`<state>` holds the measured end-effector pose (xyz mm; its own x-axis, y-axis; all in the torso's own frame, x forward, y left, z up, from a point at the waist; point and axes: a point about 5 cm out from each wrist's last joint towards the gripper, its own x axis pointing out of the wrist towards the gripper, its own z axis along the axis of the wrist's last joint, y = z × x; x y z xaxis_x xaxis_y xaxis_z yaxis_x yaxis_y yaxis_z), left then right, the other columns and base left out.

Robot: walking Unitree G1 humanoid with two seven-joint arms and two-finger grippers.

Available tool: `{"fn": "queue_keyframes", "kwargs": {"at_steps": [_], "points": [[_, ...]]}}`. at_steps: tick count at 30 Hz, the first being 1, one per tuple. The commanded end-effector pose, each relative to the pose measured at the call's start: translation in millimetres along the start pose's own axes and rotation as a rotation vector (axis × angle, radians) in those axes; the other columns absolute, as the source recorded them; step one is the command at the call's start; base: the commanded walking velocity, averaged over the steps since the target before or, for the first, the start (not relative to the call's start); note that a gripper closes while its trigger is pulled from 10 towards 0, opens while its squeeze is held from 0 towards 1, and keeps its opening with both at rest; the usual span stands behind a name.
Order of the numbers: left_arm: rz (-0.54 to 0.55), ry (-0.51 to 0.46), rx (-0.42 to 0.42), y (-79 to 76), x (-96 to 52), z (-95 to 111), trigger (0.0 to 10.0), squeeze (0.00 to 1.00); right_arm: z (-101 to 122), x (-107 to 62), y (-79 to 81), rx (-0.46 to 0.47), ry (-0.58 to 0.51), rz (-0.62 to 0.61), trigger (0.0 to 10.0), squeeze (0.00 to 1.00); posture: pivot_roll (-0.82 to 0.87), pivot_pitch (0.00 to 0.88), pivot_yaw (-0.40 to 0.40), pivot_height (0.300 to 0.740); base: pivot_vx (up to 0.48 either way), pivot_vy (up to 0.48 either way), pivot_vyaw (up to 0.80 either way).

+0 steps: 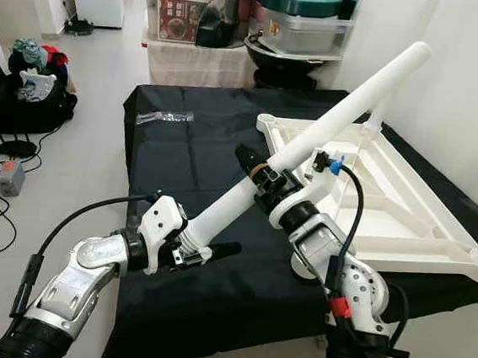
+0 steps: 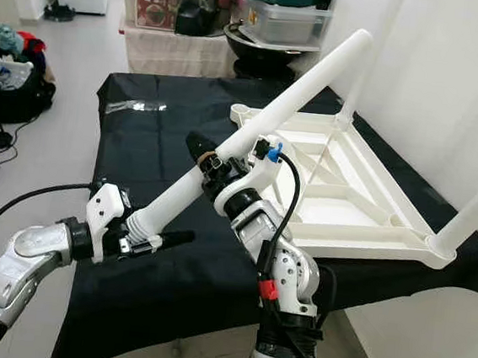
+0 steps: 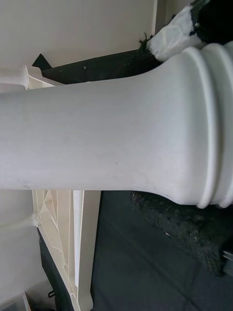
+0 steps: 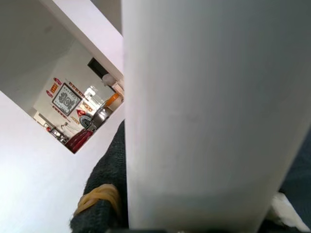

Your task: Building children table

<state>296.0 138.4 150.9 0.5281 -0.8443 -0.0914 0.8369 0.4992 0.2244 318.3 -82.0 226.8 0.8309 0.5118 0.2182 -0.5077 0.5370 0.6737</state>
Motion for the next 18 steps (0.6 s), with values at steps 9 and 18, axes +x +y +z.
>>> {"fn": "queue_keyframes", "kwargs": {"at_steps": [9,18], "points": [[-0.008,-0.03,0.07,-0.5,3.9,5,10.0,1.0,2,2.2,3.7,0.045,-0.046,-0.01,0.0,0.0,0.04,0.0,-0.069,0.74,0.0,0.0,0.0],[0.046,-0.005,0.066,5.6,4.5,4,10.0,0.96,4,1.7,4.8,0.037,-0.054,0.0,0.0,0.0,0.04,0.0,-0.07,0.74,0.0,0.0,0.0]]}}
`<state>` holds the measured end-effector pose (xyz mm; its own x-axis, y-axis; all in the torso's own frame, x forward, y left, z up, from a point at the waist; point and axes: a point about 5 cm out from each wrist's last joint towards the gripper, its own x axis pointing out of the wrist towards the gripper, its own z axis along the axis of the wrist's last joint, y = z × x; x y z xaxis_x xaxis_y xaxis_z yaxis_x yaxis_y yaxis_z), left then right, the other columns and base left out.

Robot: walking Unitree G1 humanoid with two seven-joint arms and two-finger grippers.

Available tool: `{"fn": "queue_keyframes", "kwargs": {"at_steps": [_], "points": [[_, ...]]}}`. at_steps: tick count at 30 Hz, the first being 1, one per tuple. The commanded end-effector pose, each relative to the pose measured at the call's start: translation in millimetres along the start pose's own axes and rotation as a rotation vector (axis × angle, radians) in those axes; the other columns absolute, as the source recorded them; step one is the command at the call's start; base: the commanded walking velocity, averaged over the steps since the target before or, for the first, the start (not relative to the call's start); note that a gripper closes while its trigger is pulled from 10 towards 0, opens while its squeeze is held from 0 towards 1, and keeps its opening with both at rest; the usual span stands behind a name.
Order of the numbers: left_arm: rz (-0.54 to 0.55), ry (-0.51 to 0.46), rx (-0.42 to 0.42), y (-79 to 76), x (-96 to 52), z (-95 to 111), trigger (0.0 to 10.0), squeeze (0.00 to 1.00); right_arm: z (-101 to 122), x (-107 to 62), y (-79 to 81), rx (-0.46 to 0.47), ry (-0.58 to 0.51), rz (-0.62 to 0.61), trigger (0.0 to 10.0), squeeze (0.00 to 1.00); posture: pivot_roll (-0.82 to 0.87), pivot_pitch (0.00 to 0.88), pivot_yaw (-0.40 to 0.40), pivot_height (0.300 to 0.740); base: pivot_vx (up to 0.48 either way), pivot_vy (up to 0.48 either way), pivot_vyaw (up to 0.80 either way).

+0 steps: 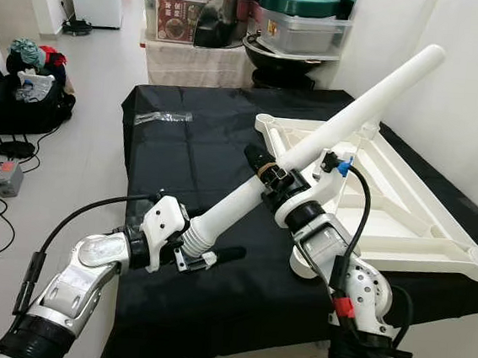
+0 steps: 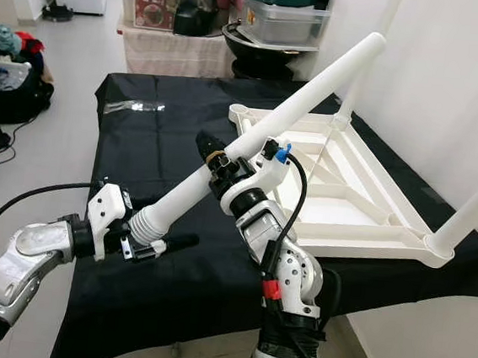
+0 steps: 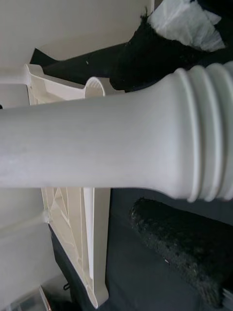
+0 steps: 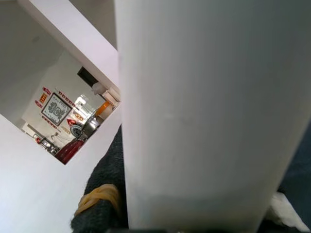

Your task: Building children table

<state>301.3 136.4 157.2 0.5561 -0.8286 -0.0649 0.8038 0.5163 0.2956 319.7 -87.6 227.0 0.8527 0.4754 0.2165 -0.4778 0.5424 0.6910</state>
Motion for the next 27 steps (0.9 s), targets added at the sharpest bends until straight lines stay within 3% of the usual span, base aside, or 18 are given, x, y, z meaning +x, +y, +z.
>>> {"fn": "queue_keyframes", "kwargs": {"at_steps": [1,6,10,14,16,19,24,26,27], "points": [[0.006,0.016,-0.008,0.5,0.6,-2,10.0,0.0,0,3.0,8.3,0.021,-0.026,0.031,0.0,0.0,0.04,0.0,-0.07,0.74,0.0,0.0,0.0],[0.033,0.007,-0.026,3.5,-1.8,0,10.0,0.0,10,2.2,-0.3,-0.029,-0.063,-0.01,0.0,0.0,0.04,0.0,-0.071,0.74,0.0,0.0,0.0],[0.135,-0.031,-0.056,13.9,-8.8,3,10.0,0.0,61,-9.9,-36.2,-0.207,-0.174,-0.154,0.0,0.0,0.05,0.0,-0.075,0.74,0.0,0.0,0.0],[0.141,-0.04,-0.066,13.1,-9.4,3,10.0,0.0,71,-13.8,-41.5,-0.233,-0.19,-0.172,0.0,0.0,0.05,0.0,-0.076,0.74,0.0,0.0,0.0],[0.146,-0.056,-0.096,8.5,-9.6,3,10.0,0.0,95,-24.5,-51.8,-0.314,-0.225,-0.219,0.0,0.0,0.04,0.0,-0.076,0.74,0.0,0.0,0.0],[0.15,-0.066,-0.117,5.4,-9.1,3,10.0,0.0,110,-32.2,-56.9,-0.363,-0.25,-0.249,0.0,0.0,0.04,0.0,-0.076,0.74,0.0,0.0,0.0],[0.145,-0.064,-0.127,1.1,-7.2,2,10.0,0.0,116,-41.8,-60.4,-0.47,-0.234,-0.265,0.0,0.0,0.04,0.0,-0.07,0.74,0.0,0.0,0.0],[0.145,-0.064,-0.127,1.1,-7.2,2,10.0,0.0,116,-41.8,-60.4,-0.47,-0.234,-0.265,0.0,0.0,0.04,0.0,-0.07,0.74,0.0,0.0,0.0],[0.15,-0.063,-0.131,0.5,-6.5,1,10.0,0.0,113,-43.8,-60.7,-0.527,-0.204,-0.255,0.0,0.0,0.03,0.0,-0.066,0.74,0.0,0.0,0.0]]}}
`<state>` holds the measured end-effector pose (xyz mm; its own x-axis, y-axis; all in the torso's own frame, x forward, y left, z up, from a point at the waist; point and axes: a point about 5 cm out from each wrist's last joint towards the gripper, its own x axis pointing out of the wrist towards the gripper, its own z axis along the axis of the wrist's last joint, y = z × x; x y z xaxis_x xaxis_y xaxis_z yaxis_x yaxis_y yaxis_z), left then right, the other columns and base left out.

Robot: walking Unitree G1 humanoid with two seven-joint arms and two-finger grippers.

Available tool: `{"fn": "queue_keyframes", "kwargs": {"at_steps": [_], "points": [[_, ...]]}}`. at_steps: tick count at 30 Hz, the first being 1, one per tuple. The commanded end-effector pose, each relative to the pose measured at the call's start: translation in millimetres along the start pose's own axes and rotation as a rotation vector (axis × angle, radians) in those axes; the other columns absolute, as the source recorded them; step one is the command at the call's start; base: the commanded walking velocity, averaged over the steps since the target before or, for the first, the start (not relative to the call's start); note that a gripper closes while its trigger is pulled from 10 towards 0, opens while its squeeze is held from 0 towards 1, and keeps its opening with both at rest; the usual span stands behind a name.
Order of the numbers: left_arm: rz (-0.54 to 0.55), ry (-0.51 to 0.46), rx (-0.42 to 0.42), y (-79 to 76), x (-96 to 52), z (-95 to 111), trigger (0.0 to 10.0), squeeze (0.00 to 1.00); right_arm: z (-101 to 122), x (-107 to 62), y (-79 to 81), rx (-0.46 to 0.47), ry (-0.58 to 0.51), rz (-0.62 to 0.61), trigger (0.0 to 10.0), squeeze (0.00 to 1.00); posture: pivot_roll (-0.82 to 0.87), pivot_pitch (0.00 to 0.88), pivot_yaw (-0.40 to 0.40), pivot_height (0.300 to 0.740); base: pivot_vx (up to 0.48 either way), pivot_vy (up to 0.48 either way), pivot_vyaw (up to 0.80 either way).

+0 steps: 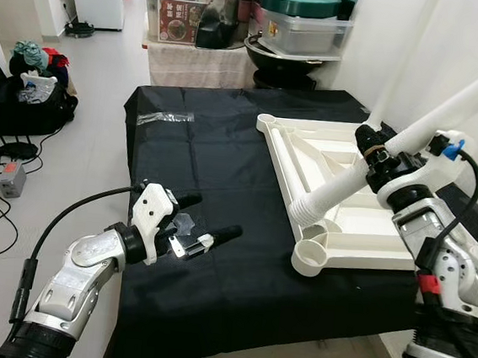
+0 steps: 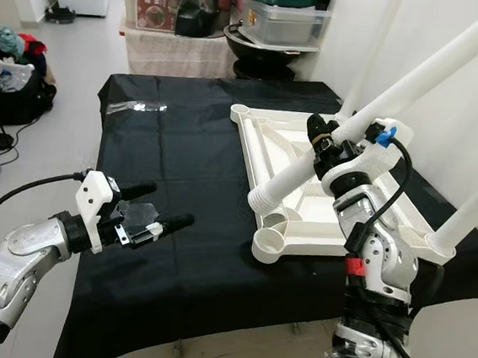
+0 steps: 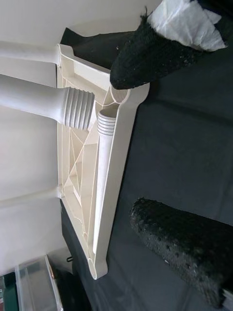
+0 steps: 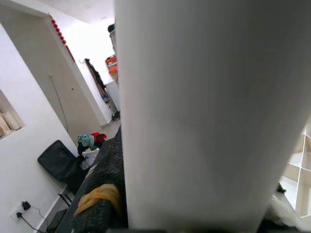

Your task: Building children table

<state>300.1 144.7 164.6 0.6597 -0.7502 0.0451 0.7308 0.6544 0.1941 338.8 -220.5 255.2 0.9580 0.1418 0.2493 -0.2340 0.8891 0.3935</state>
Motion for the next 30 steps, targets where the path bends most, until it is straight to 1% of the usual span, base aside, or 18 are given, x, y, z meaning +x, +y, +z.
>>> {"fn": "queue_keyframes", "kwargs": {"at_steps": [1,2,3,5,7,8,9,12,18,24,30], "points": [[-0.002,0.014,-0.024,-4.6,0.4,-5,10.0,0.0,-2,-3.9,1.2,-0.077,0.008,0.03,0.0,0.0,0.03,0.0,-0.066,0.74,0.0,0.0,0.0],[-0.002,0.014,-0.024,-4.6,0.4,-5,10.0,0.0,-2,-3.9,1.2,-0.077,0.008,0.03,0.0,0.0,0.03,0.0,-0.066,0.74,0.0,0.0,0.0],[0.005,0.016,-0.029,-5.6,1.2,-7,10.0,0.0,-11,-8.3,5.4,-0.121,0.044,0.063,0.0,0.0,0.02,0.0,-0.06,0.74,0.0,0.0,0.0],[0.005,0.016,-0.029,-5.6,1.2,-7,10.0,0.0,-11,-8.3,5.4,-0.121,0.044,0.063,0.0,0.0,0.02,0.0,-0.06,0.74,0.0,0.0,0.0],[0.019,0.017,-0.038,-7.1,2.6,-9,10.0,0.0,-28,-15.4,13.2,-0.174,0.101,0.121,0.0,0.0,0.02,0.0,-0.06,0.74,0.0,0.0,0.0],[0.019,0.017,-0.038,-7.1,2.6,-9,10.0,0.0,-28,-15.4,13.2,-0.174,0.101,0.121,0.0,0.0,0.02,0.0,-0.06,0.74,0.0,0.0,0.0],[0.024,0.017,-0.041,-8.0,3.0,-10,10.0,0.0,-35,-18.0,14.7,-0.205,0.129,0.144,0.0,0.0,0.03,0.0,-0.061,0.74,0.0,0.0,0.0],[0.032,0.017,-0.043,-10.4,2.7,-10,10.0,0.0,-45,-20.3,9.3,-0.26,0.169,0.147,0.0,0.0,0.03,0.0,-0.066,0.74,0.0,0.0,0.0],[0.04,0.017,-0.046,-13.6,1.3,-12,10.0,0.0,-45,-20.2,3.2,-0.291,0.174,0.135,0.0,0.0,0.03,0.0,-0.072,0.74,0.0,0.0,0.0],[0.046,0.018,-0.055,-17.1,1.9,-14,10.0,0.0,-38,-19.7,-2.1,-0.304,0.16,0.123,0.0,0.0,0.03,0.0,-0.072,0.74,0.0,0.0,0.0],[0.053,0.018,-0.056,-16.2,2.8,-14,10.0,0.0,-43,-23.0,-3.4,-0.304,0.18,0.13,0.0,0.0,0.03,0.0,-0.073,0.74,0.0,0.0,0.0]]}}
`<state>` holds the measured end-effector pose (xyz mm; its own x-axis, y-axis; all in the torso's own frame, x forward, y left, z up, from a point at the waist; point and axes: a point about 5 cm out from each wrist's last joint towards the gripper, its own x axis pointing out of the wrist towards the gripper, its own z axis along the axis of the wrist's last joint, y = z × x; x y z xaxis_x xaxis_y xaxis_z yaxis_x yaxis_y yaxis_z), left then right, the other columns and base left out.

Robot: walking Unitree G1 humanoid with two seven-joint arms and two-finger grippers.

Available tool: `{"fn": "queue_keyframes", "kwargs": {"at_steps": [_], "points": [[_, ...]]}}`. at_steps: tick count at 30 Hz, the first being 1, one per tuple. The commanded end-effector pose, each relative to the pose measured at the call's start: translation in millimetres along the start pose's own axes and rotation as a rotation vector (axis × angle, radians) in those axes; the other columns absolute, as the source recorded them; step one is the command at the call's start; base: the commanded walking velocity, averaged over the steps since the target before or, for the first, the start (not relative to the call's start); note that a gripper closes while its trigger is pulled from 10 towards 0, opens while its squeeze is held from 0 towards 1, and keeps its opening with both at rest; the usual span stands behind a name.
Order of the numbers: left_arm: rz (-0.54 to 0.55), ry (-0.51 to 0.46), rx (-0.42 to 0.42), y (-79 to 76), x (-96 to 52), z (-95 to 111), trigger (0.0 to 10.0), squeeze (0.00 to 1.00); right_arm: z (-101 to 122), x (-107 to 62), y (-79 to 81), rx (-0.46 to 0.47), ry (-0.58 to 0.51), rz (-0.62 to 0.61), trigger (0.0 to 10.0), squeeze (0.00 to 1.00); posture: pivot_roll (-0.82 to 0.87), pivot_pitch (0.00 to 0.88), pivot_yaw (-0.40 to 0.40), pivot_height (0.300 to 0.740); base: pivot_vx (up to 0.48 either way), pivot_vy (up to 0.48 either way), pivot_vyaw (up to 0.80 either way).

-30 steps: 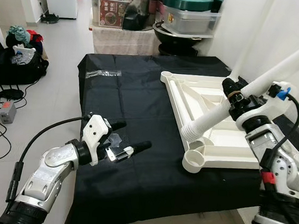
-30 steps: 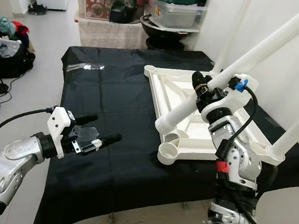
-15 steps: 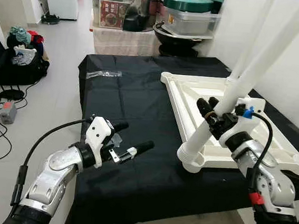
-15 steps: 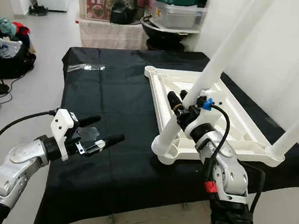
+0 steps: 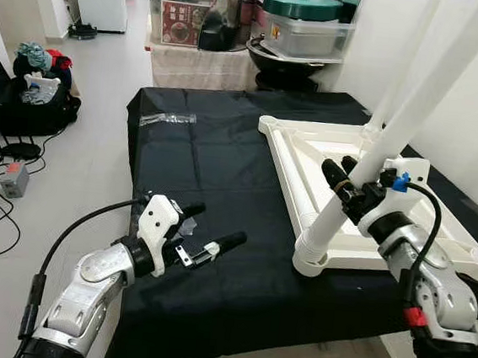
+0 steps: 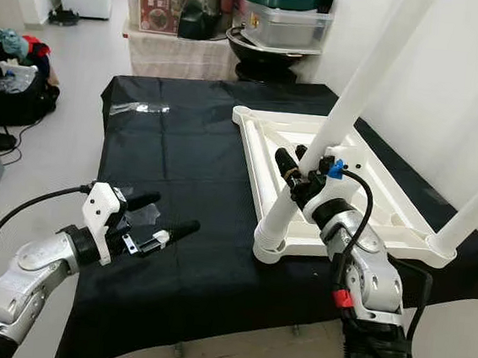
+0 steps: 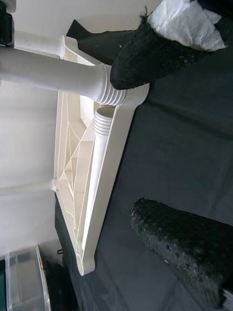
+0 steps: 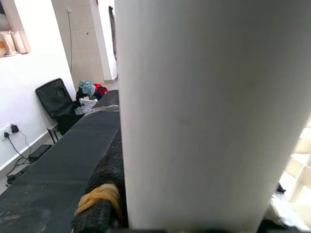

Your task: Building children table

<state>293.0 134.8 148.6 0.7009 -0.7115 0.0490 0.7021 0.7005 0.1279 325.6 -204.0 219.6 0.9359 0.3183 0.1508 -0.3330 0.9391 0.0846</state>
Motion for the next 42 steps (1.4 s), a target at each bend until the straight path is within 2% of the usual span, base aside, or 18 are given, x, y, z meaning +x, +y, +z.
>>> {"fn": "queue_keyframes", "kwargs": {"at_steps": [1,12,27,42], "points": [[-0.003,0.013,0.009,-1.5,0.7,-1,10.0,0.0,-9,-3.6,-4.4,-0.004,0.041,-0.012,0.0,0.0,0.03,0.0,-0.073,0.74,0.0,0.0,0.0],[0.005,0.017,-0.001,-2.6,0.6,-2,10.0,0.0,-16,-6.5,-14.1,-0.035,0.097,0.008,0.0,0.0,0.02,0.0,-0.079,0.74,0.0,0.0,0.0],[0.018,0.02,-0.019,-3.8,-0.4,-4,10.0,0.0,-28,7.5,-4.9,-0.026,0.136,0.065,0.0,0.0,0.04,0.0,-0.096,0.74,0.0,0.0,0.0],[0.021,0.022,-0.029,-4.3,-0.4,-4,10.0,0.0,-34,10.4,-6.9,-0.046,0.144,0.041,0.0,0.0,0.04,0.0,-0.095,0.74,0.0,0.0,0.0]]}}
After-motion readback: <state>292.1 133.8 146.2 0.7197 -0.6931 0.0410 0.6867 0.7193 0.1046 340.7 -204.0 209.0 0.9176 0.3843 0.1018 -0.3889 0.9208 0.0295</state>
